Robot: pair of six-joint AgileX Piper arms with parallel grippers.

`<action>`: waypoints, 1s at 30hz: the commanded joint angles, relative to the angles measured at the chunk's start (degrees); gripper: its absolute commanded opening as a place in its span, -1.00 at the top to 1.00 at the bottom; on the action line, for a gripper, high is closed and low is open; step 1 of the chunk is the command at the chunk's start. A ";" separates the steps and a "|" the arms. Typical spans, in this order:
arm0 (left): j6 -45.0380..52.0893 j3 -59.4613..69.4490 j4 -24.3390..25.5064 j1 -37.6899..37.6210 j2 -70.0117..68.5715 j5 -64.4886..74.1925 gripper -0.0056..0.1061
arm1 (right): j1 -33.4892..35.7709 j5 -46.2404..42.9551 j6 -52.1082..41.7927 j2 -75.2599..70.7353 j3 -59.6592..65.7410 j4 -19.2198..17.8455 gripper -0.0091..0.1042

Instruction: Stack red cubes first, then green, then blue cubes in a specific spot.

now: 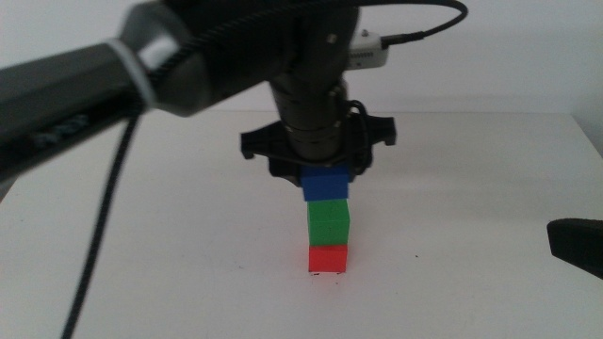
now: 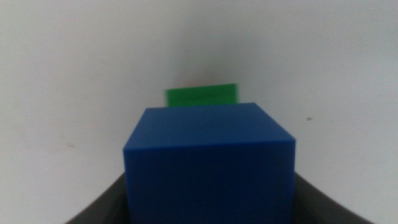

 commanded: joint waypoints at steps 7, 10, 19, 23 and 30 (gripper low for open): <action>-2.14 -5.16 0.30 0.31 4.53 0.45 0.89 | -0.32 -0.95 -0.13 -0.28 0.18 -0.08 -0.60; -0.44 -6.17 -0.65 1.16 6.12 0.45 0.89 | -0.32 -0.95 -0.13 -0.28 0.18 -0.08 -0.60; 7.60 -6.15 -9.67 6.13 8.06 0.45 0.89 | -0.32 -0.95 -0.13 -0.28 0.18 -0.08 -0.60; 7.60 -6.05 -9.67 6.25 8.65 0.45 0.89 | -0.32 -0.95 -0.13 -0.28 0.18 -0.08 -0.60; 9.07 -6.06 -10.87 5.69 9.35 0.45 0.89 | -0.32 -0.95 -0.13 -0.28 0.18 -0.08 -0.60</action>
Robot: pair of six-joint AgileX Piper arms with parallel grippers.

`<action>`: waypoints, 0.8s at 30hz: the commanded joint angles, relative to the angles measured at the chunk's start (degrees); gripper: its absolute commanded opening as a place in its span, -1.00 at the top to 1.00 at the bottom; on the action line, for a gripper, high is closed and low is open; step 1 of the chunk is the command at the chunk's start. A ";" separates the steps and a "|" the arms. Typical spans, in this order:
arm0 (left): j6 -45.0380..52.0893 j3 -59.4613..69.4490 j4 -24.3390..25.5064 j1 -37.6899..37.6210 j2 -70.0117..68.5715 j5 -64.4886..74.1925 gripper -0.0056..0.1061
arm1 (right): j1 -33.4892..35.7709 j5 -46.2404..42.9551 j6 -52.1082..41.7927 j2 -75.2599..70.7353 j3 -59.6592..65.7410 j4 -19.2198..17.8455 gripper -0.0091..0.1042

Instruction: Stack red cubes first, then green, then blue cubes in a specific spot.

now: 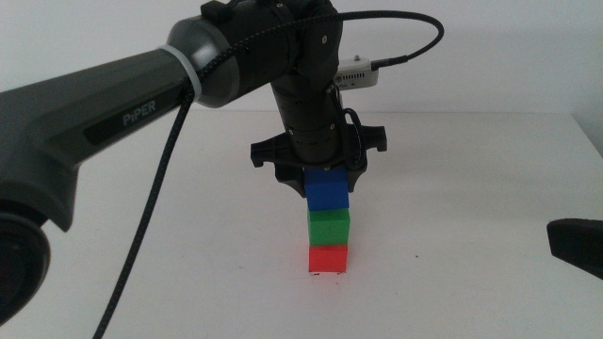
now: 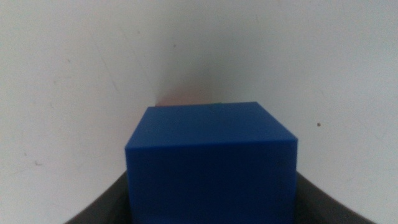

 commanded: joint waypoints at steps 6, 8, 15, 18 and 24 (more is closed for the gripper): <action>0.12 -0.33 1.05 -1.12 0.23 -0.16 0.89 | -0.32 -0.95 -0.13 -0.28 0.18 -0.08 -0.60; 0.12 -0.33 1.49 -1.12 0.32 -0.16 0.89 | -0.32 -0.95 -0.13 -0.28 0.18 -0.08 -0.60; 0.12 -0.33 1.98 -1.23 1.09 -0.16 0.89 | -0.32 -0.95 -0.13 -0.28 0.18 -0.08 -0.60; 0.26 -0.33 1.97 -1.43 1.60 -0.16 0.89 | -0.32 -0.95 -0.13 -0.28 0.18 -0.08 -0.60; 0.12 -0.33 1.87 -1.43 1.87 -0.16 0.87 | -0.32 -0.95 -0.13 -0.28 0.18 -0.08 -0.60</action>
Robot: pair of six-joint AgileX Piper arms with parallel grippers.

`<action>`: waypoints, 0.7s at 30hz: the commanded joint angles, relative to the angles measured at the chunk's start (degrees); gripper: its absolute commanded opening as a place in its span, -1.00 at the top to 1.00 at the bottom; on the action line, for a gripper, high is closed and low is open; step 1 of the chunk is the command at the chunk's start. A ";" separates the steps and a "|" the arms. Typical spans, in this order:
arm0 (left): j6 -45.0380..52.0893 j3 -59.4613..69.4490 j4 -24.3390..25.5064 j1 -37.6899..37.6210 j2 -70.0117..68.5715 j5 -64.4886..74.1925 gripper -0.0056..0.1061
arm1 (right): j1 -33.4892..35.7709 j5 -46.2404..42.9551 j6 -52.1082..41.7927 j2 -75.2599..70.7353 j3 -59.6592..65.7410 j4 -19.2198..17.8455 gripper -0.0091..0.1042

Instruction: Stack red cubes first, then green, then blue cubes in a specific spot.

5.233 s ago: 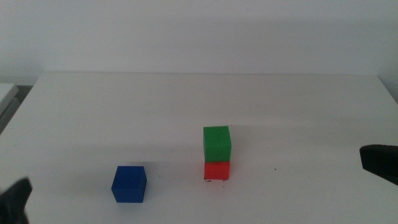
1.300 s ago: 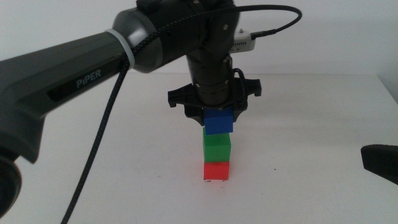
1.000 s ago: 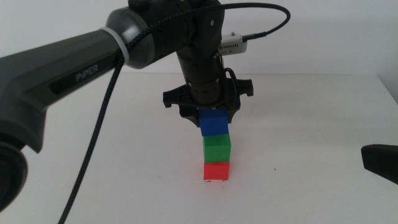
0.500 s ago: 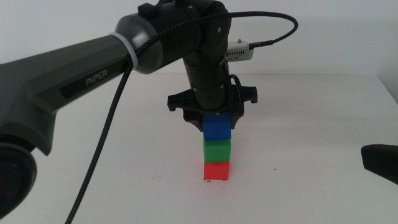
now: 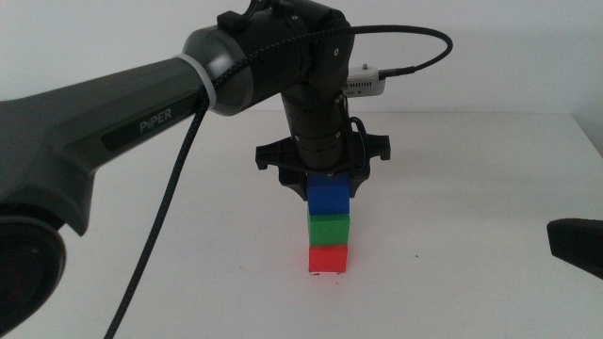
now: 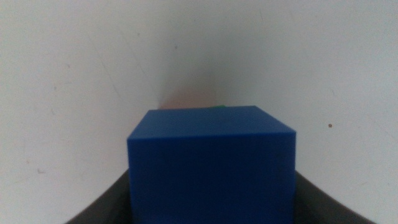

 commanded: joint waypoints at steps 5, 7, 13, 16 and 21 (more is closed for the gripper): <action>2.74 -0.10 -0.54 -0.25 0.58 -0.06 -0.33 | -0.32 -0.95 -0.13 -0.28 0.18 -0.08 -0.60; 2.74 -0.10 -0.54 -0.25 0.58 -0.06 -0.48 | -0.32 -0.95 -0.13 -0.28 0.18 -0.08 -0.60; 2.74 -0.10 -0.54 -0.25 0.58 -0.06 -0.78 | -0.32 -0.95 -0.13 -0.28 0.18 -0.08 -0.60; 2.74 -0.10 -0.54 -0.25 -1.48 -0.06 -0.78 | -0.32 -0.95 -0.13 -0.28 0.18 -0.08 -0.60; 1.88 -0.10 0.12 -0.25 -4.92 -0.06 -0.78 | -0.32 -0.95 -0.13 -0.28 0.18 -0.08 -0.60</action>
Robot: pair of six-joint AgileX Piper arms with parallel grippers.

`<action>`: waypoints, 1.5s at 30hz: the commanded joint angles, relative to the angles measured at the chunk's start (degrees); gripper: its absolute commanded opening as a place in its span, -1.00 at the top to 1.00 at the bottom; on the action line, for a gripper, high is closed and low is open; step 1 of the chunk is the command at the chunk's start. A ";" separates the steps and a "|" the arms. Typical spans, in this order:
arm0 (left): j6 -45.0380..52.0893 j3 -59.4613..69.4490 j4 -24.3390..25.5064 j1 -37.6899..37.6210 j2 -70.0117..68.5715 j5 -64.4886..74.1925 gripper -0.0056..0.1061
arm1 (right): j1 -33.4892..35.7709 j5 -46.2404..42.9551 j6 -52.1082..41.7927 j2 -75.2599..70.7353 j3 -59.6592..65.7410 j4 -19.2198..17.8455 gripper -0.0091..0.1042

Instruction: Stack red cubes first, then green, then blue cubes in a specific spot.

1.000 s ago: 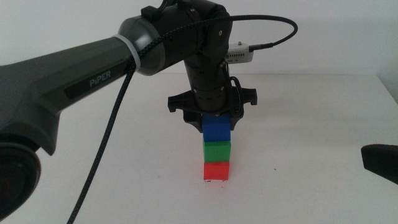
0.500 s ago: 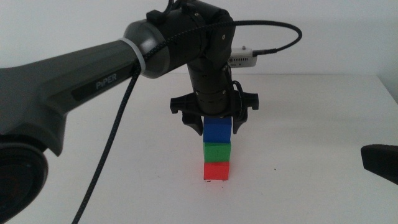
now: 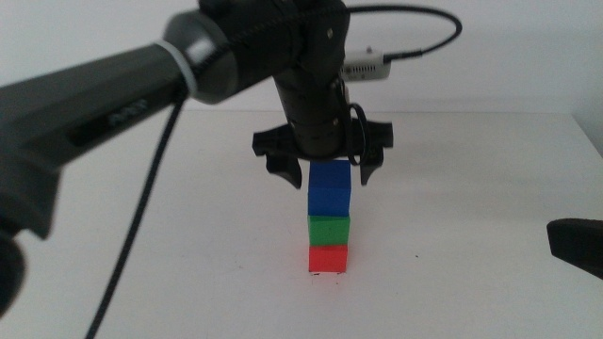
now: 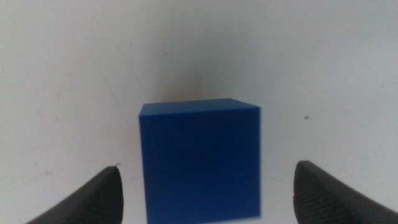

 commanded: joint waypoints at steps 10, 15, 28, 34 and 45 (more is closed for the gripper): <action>3.07 -0.10 5.64 -0.13 -13.18 -0.16 -0.78 | -0.32 -0.95 -0.13 -0.28 0.18 -0.08 -0.60; 17.26 0.58 13.98 -0.13 -23.63 -0.16 -0.78 | -0.32 -0.95 -0.13 -0.28 0.18 -0.08 -0.60; 27.84 16.11 20.06 10.96 -54.14 -0.16 -0.78 | -0.32 -0.95 -0.13 -0.28 0.18 -0.08 -0.60; 36.46 31.71 7.14 29.77 -67.70 -9.00 -0.78 | -0.32 -0.95 -0.13 -0.38 0.18 0.04 -0.60; 36.43 39.25 -0.30 36.53 -74.61 -12.13 -0.78 | -0.32 -0.95 -0.13 -0.38 0.18 -0.11 -0.60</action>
